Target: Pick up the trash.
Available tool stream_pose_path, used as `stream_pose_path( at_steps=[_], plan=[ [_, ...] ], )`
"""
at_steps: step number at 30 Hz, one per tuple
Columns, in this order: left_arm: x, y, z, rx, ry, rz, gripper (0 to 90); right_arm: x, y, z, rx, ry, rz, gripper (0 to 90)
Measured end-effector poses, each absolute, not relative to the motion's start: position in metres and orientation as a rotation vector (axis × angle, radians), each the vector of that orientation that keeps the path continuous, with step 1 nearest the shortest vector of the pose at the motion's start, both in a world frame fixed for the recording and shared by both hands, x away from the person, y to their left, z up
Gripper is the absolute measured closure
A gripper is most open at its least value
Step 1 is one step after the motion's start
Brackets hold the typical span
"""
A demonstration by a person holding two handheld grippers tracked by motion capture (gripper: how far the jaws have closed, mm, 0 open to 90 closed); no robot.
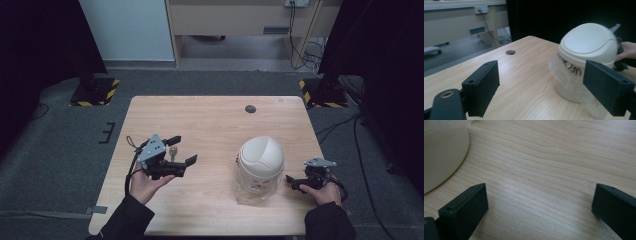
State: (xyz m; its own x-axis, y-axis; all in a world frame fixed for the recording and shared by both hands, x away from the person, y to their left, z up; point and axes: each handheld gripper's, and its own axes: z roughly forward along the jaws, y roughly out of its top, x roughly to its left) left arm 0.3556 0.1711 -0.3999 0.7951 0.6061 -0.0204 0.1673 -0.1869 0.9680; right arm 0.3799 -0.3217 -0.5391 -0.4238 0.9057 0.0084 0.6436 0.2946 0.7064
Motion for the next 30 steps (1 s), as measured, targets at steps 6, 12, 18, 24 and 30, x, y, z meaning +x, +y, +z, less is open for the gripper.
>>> stream_pose_path(
  at_steps=[6, 12, 18, 24, 30],
  plan=[
    [0.36, 0.133, -0.396, 1.783, 0.513, 0.382, 13.2, 0.38, -0.322, -0.539, 1.389, 2.175, 0.907, 0.8],
    [0.363, 0.097, -0.396, 1.811, 0.453, 0.329, 13.3, 0.38, -0.322, -0.539, 1.386, 2.177, 0.908, 0.8],
    [0.367, 0.066, -0.401, 1.842, 0.414, 0.279, 13.2, 0.38, -0.322, -0.539, 1.384, 2.179, 0.908, 0.8],
    [0.368, 0.041, -0.407, 1.87, 0.389, 0.229, 13.2, 0.38, -0.322, -0.539, 1.385, 2.178, 0.908, 0.8],
    [0.371, 0.021, -0.411, 1.907, 0.359, 0.193, 13.2, 0.38, -0.322, -0.539, 1.386, 2.177, 0.909, 0.8]
  ],
)
